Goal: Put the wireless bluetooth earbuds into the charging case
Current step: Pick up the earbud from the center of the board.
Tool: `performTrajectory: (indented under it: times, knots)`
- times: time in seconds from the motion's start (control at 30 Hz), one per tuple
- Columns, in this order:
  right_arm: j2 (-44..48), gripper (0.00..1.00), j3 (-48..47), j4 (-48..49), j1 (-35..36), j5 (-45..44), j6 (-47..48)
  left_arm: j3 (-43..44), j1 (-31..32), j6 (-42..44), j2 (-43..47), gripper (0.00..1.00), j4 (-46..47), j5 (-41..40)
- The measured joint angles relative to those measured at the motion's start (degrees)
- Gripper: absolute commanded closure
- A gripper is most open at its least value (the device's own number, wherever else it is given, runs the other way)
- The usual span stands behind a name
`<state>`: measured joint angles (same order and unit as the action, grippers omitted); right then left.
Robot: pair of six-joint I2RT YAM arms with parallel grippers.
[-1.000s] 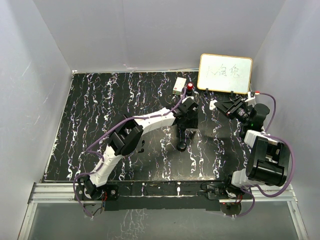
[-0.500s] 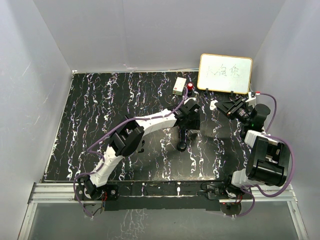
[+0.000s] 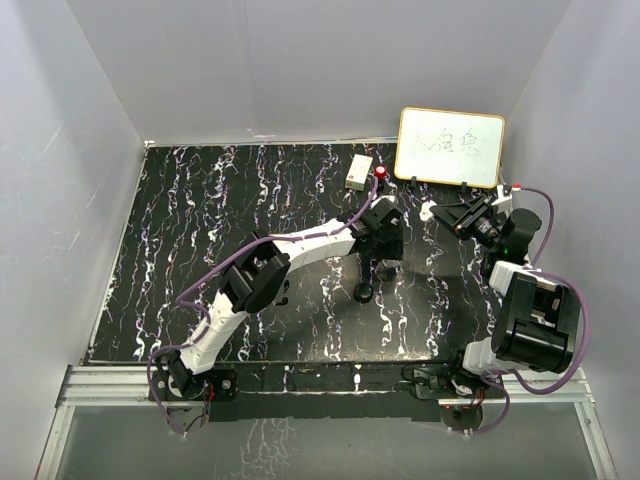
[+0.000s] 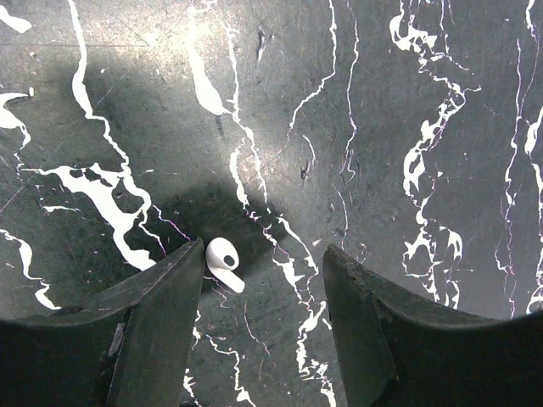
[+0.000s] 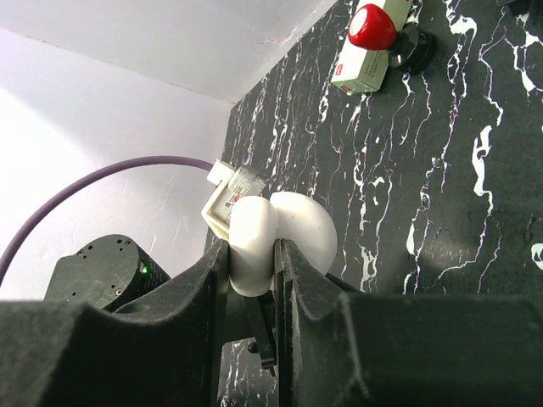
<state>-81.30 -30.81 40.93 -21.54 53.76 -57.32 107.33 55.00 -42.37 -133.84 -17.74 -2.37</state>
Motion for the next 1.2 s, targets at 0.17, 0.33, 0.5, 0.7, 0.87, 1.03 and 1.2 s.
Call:
performTrajectory:
  times: [0.17, 0.33, 0.5, 0.7, 0.87, 1.03, 1.2]
  knots:
    - [0.00, 1.00, 0.59, 0.04, -0.02, 0.04, -0.02, 0.07, 0.00, 0.44, 0.00, 0.44, -0.31, -0.17]
    - [0.00, 1.00, 0.61, 0.07, -0.02, 0.07, -0.02, 0.37, 0.11, 1.01, 0.00, 0.47, -1.95, -1.60]
    - [0.00, 1.00, 0.61, 0.09, -0.17, 0.13, -0.04, 0.46, 0.26, 1.51, 0.00, 0.51, -2.93, -3.48]
    - [0.00, 1.00, 0.61, 0.09, -0.33, 0.17, -0.04, 0.46, 0.28, 1.99, 0.00, 0.61, -3.65, -5.01]
    - [0.00, 1.00, 0.61, 0.09, -0.33, 0.17, -0.04, 0.59, 0.31, 2.43, 0.00, 0.68, -4.68, -6.08]
    - [0.00, 1.00, 0.66, 0.24, -0.33, 0.17, -0.07, 0.81, 0.37, 2.73, -0.02, 0.69, -5.49, -6.32]
    - [0.00, 1.00, 0.68, 0.92, -0.35, 0.20, -0.17, 3.10, 0.81, 3.28, -1.31, 0.69, -7.23, -7.13]
